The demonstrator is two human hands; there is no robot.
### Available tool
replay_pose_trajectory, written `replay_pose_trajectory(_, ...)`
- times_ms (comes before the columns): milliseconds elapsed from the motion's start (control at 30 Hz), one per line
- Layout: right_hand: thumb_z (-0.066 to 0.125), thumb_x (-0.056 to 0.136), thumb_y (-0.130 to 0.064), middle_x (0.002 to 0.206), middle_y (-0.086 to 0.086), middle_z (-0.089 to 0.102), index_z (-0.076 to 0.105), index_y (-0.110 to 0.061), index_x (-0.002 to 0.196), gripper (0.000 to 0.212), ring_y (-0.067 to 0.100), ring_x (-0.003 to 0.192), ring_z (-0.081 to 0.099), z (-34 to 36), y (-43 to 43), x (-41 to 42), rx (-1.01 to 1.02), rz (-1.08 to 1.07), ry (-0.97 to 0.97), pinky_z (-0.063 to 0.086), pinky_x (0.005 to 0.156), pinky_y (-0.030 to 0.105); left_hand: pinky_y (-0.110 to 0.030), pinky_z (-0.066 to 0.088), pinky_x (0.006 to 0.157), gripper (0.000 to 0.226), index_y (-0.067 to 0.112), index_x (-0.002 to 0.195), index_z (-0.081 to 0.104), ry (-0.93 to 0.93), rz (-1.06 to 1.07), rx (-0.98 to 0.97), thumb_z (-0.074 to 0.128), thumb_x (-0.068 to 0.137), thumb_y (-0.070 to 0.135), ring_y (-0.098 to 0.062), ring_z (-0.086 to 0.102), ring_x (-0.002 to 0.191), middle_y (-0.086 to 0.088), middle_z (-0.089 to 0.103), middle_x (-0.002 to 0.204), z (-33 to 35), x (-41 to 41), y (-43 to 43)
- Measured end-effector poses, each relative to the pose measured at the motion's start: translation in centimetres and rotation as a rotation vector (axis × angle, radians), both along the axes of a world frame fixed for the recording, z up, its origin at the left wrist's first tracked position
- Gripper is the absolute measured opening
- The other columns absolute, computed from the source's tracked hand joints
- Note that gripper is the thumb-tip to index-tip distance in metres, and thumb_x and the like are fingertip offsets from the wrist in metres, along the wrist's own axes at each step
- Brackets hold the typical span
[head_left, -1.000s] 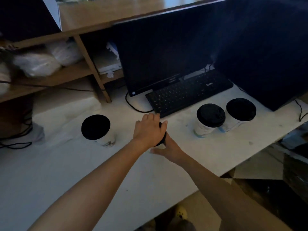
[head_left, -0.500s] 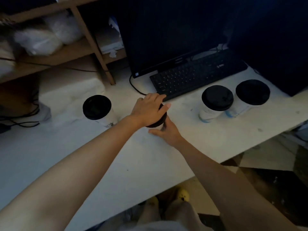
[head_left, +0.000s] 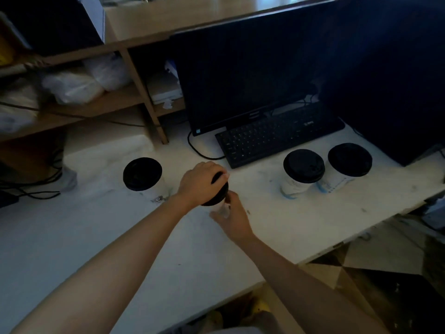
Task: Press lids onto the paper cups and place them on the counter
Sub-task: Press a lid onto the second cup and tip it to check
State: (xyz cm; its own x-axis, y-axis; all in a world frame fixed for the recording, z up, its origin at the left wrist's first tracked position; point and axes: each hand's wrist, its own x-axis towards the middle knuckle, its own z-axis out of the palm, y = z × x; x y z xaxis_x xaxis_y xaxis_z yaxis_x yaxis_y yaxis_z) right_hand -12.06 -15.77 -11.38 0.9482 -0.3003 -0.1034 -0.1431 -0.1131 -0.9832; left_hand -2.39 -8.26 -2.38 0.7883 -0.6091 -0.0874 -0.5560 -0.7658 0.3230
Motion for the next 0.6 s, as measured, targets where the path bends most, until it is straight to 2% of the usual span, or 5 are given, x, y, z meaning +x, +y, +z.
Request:
replay_pose_trajectory(67, 0.072, 0.076, 0.000, 0.121, -0.014, 0.048, 0.032, -0.012, 0.138, 0.075, 0.001, 0.113, 0.050, 0.3, -1.3, 1.0, 0.064, 0.156, 0.037, 0.040, 0.086, 0.005, -0.031, 0.038, 0.090, 0.036, 0.027, 0.116, 0.062, 0.049, -0.039, -0.041, 0.036, 0.098, 0.043, -0.016, 0.047, 0.118, 0.006, 0.060, 0.123, 0.1, 0.3, 0.2)
replay_pose_trajectory(133, 0.076, 0.074, -0.004, 0.127, -0.012, 0.047, 0.028, -0.018, 0.141, 0.084, 0.006, 0.120, 0.048, 0.5, -2.0, 2.0, 0.080, 0.257, 0.117, 0.040, 0.093, 0.015, -0.031, 0.038, 0.092, 0.038, 0.025, 0.117, 0.063, 0.072, -0.076, -0.043, 0.035, 0.099, 0.042, -0.016, 0.048, 0.119, 0.005, 0.061, 0.124, 0.4, 0.5, 0.0)
replay_pose_trajectory(267, 0.084, 0.065, -0.013, 0.122, -0.006, 0.047, 0.037, -0.013, 0.134, 0.083, 0.006, 0.112, 0.044, -0.1, -1.2, 2.1, -0.047, 0.050, 0.093, 0.038, 0.088, 0.009, -0.042, 0.036, 0.101, 0.044, 0.024, 0.131, 0.052, 0.054, -0.004, -0.016, 0.030, 0.099, 0.044, -0.023, 0.044, 0.126, -0.002, 0.054, 0.136, 0.6, 0.8, -1.1)
replay_pose_trajectory(400, 0.087, 0.060, -0.020, 0.117, -0.007, 0.040, 0.037, -0.013, 0.130, 0.087, 0.006, 0.111, 0.037, -0.7, -0.2, 1.7, -0.162, -0.111, 0.084, 0.033, 0.091, 0.017, -0.036, 0.039, 0.089, 0.045, 0.020, 0.130, 0.051, 0.044, 0.154, 0.034, 0.026, 0.099, 0.041, -0.025, 0.045, 0.120, -0.008, 0.055, 0.131, -0.2, -0.1, -2.3)
replay_pose_trajectory(600, 0.081, 0.070, -0.013, 0.127, -0.009, 0.043, 0.030, -0.015, 0.138, 0.085, 0.006, 0.120, 0.042, -0.7, -2.8, 2.2, -0.028, 0.222, 0.121, 0.035, 0.098, 0.011, -0.037, 0.041, 0.084, 0.042, 0.012, 0.121, 0.054, -0.032, 0.152, 0.040, 0.027, 0.099, 0.036, -0.025, 0.047, 0.112, -0.009, 0.057, 0.123, -0.6, -0.1, -2.5)
